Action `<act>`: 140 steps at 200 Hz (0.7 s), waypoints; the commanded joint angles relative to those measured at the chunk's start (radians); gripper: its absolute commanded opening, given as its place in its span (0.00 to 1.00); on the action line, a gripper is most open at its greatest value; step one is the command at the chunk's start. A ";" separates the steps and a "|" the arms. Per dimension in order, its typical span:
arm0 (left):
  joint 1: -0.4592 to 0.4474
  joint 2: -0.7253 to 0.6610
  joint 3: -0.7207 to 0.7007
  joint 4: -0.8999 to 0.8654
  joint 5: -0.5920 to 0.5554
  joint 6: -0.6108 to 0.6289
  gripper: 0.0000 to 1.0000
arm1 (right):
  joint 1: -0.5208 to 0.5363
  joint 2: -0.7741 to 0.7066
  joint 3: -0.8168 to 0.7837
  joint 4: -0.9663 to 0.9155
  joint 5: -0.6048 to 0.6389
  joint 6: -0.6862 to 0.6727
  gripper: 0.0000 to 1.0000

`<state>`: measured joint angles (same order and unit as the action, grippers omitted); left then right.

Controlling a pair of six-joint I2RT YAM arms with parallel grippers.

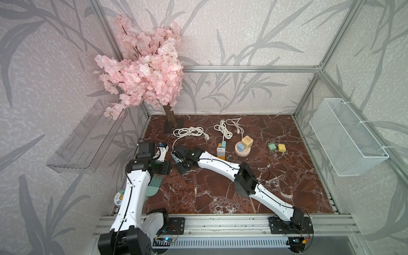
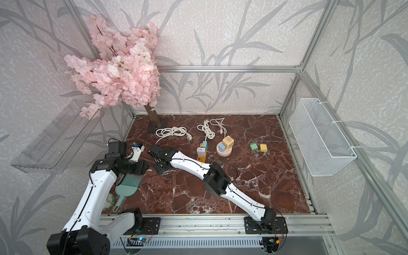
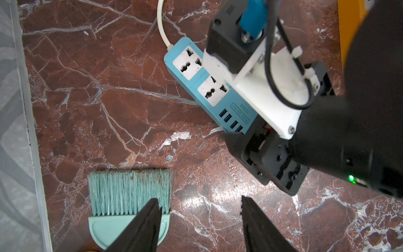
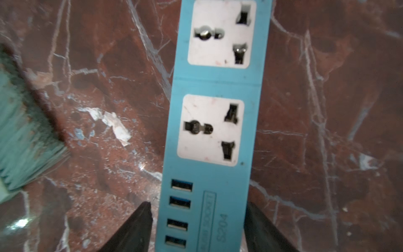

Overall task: Pull the plug off the socket
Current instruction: Move the socket to the center of the board.

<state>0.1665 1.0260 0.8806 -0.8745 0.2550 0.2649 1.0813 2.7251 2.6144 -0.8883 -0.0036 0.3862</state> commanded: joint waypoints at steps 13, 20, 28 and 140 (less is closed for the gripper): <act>0.005 -0.008 -0.009 0.005 -0.001 -0.007 0.62 | 0.001 -0.180 -0.148 0.070 -0.081 0.021 0.75; 0.004 -0.006 -0.009 0.005 0.002 -0.007 0.62 | -0.001 -0.215 -0.174 0.078 -0.079 0.021 0.75; 0.004 -0.005 -0.007 0.004 0.003 -0.007 0.62 | -0.003 -0.256 -0.200 0.076 -0.066 0.019 0.75; -0.081 0.138 0.095 -0.068 0.324 0.070 0.57 | -0.164 -1.099 -1.310 0.377 0.202 0.200 0.79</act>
<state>0.1173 1.1240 0.9348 -0.8989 0.4671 0.2913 0.9585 1.6833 1.4380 -0.5728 0.1234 0.5110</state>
